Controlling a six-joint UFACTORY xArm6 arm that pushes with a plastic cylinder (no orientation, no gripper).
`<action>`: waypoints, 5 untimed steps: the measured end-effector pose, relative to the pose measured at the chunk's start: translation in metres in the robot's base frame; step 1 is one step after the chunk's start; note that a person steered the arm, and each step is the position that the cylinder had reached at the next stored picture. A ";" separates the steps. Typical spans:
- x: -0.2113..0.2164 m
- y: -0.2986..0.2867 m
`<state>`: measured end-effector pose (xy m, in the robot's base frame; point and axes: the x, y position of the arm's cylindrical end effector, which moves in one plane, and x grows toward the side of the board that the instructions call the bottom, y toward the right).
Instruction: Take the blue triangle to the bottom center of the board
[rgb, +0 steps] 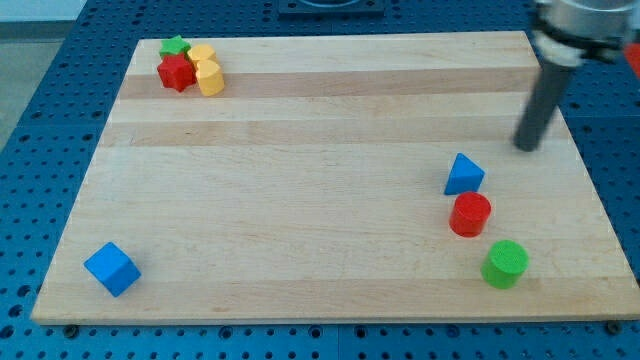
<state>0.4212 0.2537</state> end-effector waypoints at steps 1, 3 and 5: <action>0.025 -0.036; 0.033 -0.047; 0.039 -0.105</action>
<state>0.4605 0.1485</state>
